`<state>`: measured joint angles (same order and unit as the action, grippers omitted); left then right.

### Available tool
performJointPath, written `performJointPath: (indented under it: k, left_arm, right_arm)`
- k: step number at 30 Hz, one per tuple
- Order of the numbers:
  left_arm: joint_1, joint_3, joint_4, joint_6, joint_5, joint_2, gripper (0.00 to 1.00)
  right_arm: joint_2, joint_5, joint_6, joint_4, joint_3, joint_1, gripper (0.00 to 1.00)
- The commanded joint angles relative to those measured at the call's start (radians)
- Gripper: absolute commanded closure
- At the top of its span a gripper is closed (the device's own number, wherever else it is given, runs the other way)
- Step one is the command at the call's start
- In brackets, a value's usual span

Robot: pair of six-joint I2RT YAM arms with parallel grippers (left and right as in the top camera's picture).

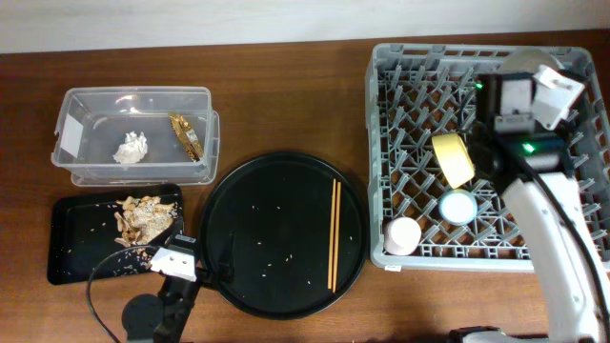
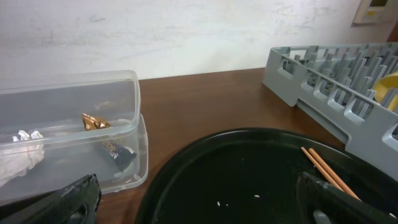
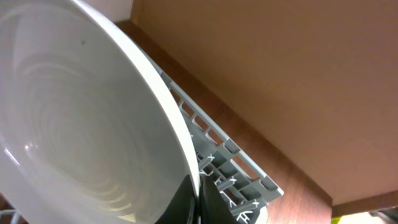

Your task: Sort waste into correct bins and load items into the dishwasher rack

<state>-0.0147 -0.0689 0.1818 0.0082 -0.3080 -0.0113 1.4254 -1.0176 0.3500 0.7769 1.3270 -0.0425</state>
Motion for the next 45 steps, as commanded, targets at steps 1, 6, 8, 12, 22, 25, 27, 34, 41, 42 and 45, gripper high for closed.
performJointPath:
  k: [1,6,8,12,22,25,27,34,41,42,45]
  left_arm:
    - [-0.006,0.009,-0.002,0.015,-0.01,0.005,0.01]
    - [-0.006,0.009,-0.002,0.016,-0.01,0.005,0.01]
    - [-0.006,0.009,-0.002,0.016,-0.01,0.005,0.01]
    - [-0.006,0.009,-0.002,0.015,-0.011,0.005,0.01]
    - [-0.006,0.009,-0.002,0.016,-0.01,0.005,0.01]
    - [-0.006,0.009,-0.002,0.015,-0.011,0.005,0.01]
    - [-0.006,0.009,-0.002,0.015,-0.01,0.005,0.01]
    - [-0.006,0.009,-0.002,0.016,-0.01,0.005,0.01]
    - [-0.006,0.009,-0.002,0.016,-0.01,0.005,0.01]
    - [-0.006,0.009,-0.002,0.016,-0.01,0.005,0.01]
    - [-0.006,0.009,-0.002,0.016,-0.01,0.005,0.01]
  right_arm:
    - [0.093,-0.068,-0.092,-0.109,-0.001,0.003,0.96]
    - [0.243,-0.012,-0.137,-0.288,-0.001,0.003,0.96]
    - [0.276,0.03,-0.137,-0.287,-0.001,-0.008,0.96]
    - [0.265,0.011,-0.196,-0.269,0.006,-0.067,0.36]
    - [-0.31,0.607,-0.098,0.17,0.085,-0.687,0.01]
    - [-0.388,0.958,-0.099,0.17,0.085,-0.878,0.01]
    - [-0.397,0.922,-0.211,0.239,0.085,-0.922,0.01]
    - [-0.527,0.831,-0.251,0.216,0.072,-0.736,0.01]
    - [-0.96,1.153,-0.328,0.071,-0.344,-0.039,0.01]
    - [-1.034,1.153,-0.328,0.018,-0.428,-0.013,0.01]
    - [-1.272,1.16,-0.322,-0.154,-0.744,0.06,0.01]
